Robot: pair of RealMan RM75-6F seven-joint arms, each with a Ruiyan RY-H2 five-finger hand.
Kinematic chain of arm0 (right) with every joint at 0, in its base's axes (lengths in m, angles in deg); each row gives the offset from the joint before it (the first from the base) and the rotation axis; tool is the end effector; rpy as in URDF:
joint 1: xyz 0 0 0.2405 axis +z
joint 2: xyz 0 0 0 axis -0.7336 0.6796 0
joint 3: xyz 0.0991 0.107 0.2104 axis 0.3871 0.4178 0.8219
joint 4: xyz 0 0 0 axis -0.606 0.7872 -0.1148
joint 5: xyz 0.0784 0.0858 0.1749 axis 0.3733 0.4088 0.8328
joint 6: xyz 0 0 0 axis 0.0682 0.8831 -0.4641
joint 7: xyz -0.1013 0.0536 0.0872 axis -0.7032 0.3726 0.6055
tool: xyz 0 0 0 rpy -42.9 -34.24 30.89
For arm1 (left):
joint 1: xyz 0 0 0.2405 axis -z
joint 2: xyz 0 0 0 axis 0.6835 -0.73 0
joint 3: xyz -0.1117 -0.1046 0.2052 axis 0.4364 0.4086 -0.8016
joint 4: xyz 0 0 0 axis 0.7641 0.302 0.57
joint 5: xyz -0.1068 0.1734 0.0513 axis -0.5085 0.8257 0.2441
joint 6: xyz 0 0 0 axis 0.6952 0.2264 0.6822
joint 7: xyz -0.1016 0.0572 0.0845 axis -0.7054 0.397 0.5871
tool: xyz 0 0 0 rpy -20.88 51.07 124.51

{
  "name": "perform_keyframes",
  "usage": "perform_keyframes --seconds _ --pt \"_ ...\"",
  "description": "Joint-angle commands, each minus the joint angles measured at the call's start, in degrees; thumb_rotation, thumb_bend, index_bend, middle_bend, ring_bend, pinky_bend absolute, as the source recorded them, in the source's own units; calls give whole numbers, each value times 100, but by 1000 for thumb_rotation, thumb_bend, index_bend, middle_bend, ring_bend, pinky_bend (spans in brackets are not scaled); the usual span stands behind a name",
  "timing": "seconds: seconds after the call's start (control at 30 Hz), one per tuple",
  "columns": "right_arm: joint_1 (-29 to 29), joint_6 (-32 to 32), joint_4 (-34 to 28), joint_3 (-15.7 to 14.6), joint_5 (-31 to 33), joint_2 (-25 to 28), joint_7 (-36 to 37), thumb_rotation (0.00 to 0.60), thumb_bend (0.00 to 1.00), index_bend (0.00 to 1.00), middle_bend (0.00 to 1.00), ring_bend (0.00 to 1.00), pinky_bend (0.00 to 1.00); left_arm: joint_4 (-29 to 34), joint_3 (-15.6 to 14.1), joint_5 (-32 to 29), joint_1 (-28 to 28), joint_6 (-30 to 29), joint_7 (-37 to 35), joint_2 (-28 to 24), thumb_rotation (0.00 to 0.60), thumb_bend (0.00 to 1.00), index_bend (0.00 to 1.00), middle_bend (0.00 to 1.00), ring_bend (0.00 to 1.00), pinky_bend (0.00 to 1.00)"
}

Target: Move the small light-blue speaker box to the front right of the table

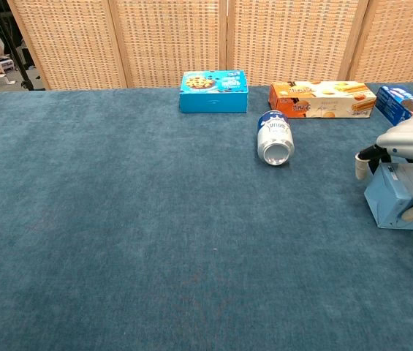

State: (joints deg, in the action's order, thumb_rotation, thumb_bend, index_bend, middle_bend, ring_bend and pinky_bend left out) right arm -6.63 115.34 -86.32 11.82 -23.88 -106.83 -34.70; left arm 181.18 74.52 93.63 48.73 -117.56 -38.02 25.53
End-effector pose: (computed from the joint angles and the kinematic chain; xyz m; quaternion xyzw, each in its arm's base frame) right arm -0.2275 -0.3286 0.0469 0.8295 -0.2716 0.1993 0.4455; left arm -0.3040 0.1813 0.1597 -0.6062 -0.3891 -0.3698 0.5868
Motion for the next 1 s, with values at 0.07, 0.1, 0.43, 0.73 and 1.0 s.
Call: perform_keyframes --seconds 0.07,0.1,0.43,0.73,1.0 --pt "-159 283 206 -74 -576 -23 505 600 310 390 488 425 536 5 -2 7 -1 -6 10 3 600 0 0 0 0 0" --pt "-198 367 225 -81 -729 -12 689 600 327 391 489 426 536 6 -4 12 -3 -11 15 4 600 0 0 0 0 0" --pt "-666 1898 910 62 -2043 -324 4004 600 412 404 501 426 536 4 -21 30 5 5 50 21 600 0 0 0 0 0" --pt "-984 2923 2130 189 -2353 -1076 6795 600 467 405 504 426 536 94 -64 113 4 -20 264 97 600 0 0 0 0 0" --pt "-1159 3058 3470 63 -2387 -1991 7870 600 503 405 503 426 536 113 -47 32 31 40 453 181 600 0 0 0 0 0"
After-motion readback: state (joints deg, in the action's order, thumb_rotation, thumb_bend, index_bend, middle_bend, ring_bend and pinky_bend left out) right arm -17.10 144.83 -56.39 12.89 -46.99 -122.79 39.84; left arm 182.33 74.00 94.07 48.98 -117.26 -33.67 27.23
